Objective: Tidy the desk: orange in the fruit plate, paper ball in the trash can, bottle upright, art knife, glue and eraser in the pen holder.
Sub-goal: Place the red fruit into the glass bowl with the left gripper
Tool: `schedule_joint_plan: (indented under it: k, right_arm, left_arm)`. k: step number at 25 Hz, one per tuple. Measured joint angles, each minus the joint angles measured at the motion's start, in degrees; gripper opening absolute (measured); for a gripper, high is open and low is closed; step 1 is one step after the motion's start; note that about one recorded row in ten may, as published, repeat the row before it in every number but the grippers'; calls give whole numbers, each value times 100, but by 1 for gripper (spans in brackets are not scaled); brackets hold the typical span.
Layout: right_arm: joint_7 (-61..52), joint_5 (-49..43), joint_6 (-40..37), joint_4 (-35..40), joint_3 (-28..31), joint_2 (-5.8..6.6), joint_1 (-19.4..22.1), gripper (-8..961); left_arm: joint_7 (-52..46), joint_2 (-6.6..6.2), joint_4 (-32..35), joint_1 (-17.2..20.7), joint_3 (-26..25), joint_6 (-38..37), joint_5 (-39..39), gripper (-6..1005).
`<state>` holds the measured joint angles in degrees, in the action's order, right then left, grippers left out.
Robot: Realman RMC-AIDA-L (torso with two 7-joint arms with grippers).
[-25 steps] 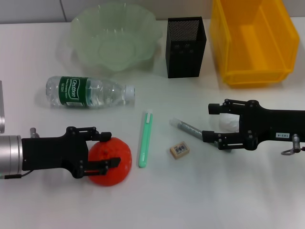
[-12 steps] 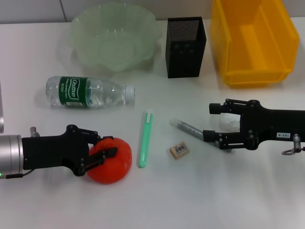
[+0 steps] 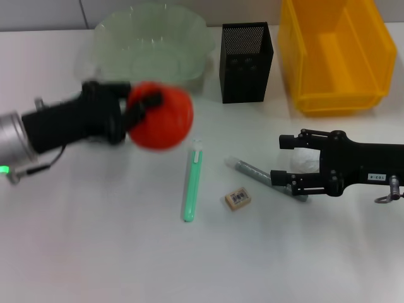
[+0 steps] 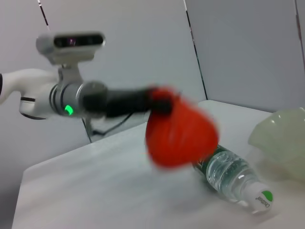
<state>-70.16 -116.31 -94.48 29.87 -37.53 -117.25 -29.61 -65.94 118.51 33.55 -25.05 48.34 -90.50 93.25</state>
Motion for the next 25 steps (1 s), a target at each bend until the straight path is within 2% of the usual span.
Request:
schedule_joint_plan:
  k: [1,2,6,7,10,11,12,13,15,16,22,25]
  right_arm:
    - [10,2,8,-3,0,-4,0,831]
    - [19,4,24,-4,-1,-10,-1,831]
    - [27,5,106,-5,-33,-41,-11,831]
    - [31,5,124,-7,-42,-50,-24,831]
    - [40,4,152,-15,-54,-63,-49,831]
    - [40,4,155,-15,-56,-67,-50,831]
    - [41,4,156,-14,-57,-72,-51,831]
    - [41,6,159,-12,-57,-76,-53,831]
    - [42,7,159,-11,-57,-76,-53,831]
    - [43,7,160,-11,-57,-77,-54,831]
    - [44,7,160,-8,-53,-88,-54,831]
    - [46,7,160,-11,-53,-88,-60,831]
  left_arm:
    - [22,3,-90,-57,0,69,-285,161]
    - [155,4,-405,-260,-4,385,-895,156]
    - [470,13,-800,-545,-5,820,-1368,137]
    - [918,41,-1177,-875,-5,1338,-1767,132]
    - [1154,59,-1369,-1058,1,1612,-1935,115]
    - [1436,68,-1588,-1275,15,1977,-2180,110]
    - [1436,68,-1588,-1275,15,1977,-2180,104]
    - [1803,68,-1836,-1561,33,2512,-2543,98]
    - [1803,68,-1836,-1561,33,2512,-2543,93]
    - [2199,68,-2002,-1789,28,2946,-2799,91]
    - [2920,67,-2286,-2018,9,3521,-3213,78]
    - [3056,67,-2373,-2048,-3,3630,-3306,143]
